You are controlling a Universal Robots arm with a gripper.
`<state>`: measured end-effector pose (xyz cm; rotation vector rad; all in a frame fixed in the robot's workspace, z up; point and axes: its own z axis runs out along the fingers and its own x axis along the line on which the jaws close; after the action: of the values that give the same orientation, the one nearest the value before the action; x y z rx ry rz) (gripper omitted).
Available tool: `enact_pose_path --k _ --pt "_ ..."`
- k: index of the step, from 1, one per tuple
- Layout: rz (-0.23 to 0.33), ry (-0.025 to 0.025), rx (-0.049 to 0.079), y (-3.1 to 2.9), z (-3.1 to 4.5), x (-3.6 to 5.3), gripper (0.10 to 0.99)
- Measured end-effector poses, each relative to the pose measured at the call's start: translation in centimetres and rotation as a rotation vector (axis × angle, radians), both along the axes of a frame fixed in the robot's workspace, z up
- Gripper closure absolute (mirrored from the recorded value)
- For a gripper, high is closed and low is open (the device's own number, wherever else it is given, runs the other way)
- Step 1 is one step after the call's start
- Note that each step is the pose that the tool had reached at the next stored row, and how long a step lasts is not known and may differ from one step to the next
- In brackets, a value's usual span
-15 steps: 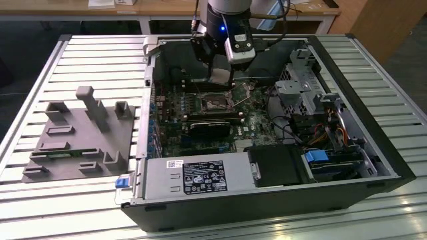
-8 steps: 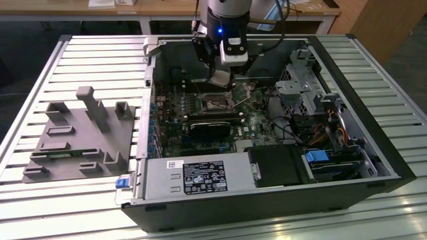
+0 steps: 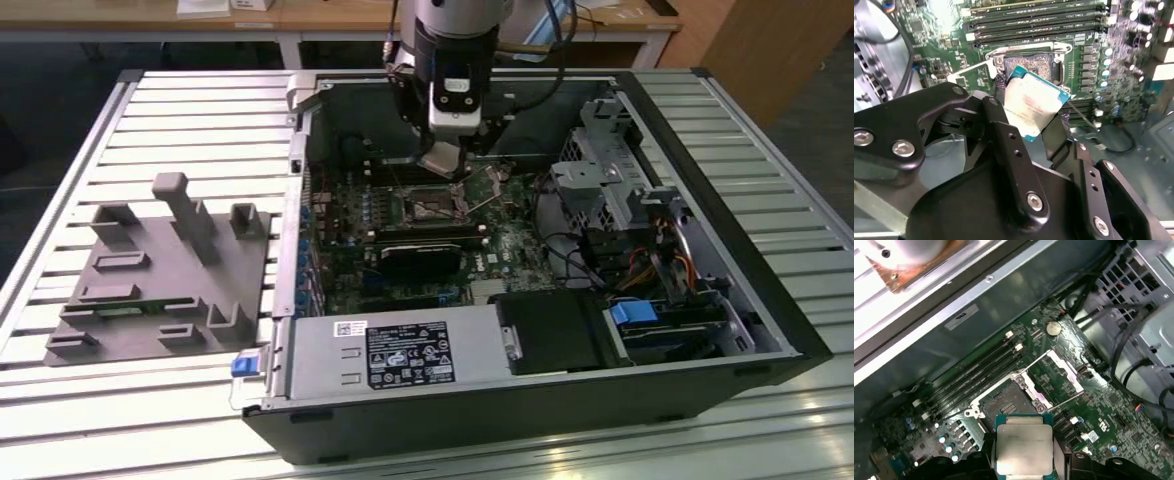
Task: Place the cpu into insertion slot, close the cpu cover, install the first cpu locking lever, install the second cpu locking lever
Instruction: 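Place the cpu into insertion slot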
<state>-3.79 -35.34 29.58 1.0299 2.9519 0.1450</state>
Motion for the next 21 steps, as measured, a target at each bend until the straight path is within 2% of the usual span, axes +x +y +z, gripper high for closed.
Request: enact_pose_path --k 12,21 --pt "-0.219 0.0000 0.000 0.00 -0.40 0.00 0.549" --pt "-0.383 0.0000 0.000 0.00 -1.09 0.00 0.549"
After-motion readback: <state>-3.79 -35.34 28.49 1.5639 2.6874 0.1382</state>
